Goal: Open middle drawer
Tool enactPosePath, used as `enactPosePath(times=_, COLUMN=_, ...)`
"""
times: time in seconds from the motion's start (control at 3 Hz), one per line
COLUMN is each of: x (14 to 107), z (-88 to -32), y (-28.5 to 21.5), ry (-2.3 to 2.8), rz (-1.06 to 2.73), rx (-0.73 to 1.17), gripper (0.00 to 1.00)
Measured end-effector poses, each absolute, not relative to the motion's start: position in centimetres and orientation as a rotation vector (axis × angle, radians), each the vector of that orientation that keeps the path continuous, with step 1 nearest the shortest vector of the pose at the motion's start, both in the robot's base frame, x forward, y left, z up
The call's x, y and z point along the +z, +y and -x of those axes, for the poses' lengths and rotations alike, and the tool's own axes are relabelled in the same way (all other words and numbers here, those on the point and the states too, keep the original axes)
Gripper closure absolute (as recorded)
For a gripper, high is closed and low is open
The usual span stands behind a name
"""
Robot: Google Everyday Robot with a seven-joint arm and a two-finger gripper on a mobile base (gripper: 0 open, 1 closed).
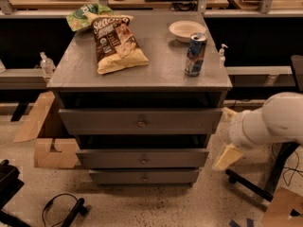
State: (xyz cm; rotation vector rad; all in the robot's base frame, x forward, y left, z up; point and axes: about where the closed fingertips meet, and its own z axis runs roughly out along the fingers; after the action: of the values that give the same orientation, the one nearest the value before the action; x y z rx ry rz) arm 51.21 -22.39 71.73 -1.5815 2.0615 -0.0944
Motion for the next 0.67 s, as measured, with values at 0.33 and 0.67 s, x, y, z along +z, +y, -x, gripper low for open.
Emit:
enactPosePath(times=0.33, x=65.8, z=-49.3, y=-21.8, ry=2.094, rz=1.674, rx=-0.142, gripper=0.0)
enactPosePath(times=0.67, x=61.3, z=-48.9, y=-21.7, ry=2.098, rz=1.721, rx=-0.164, gripper=0.0)
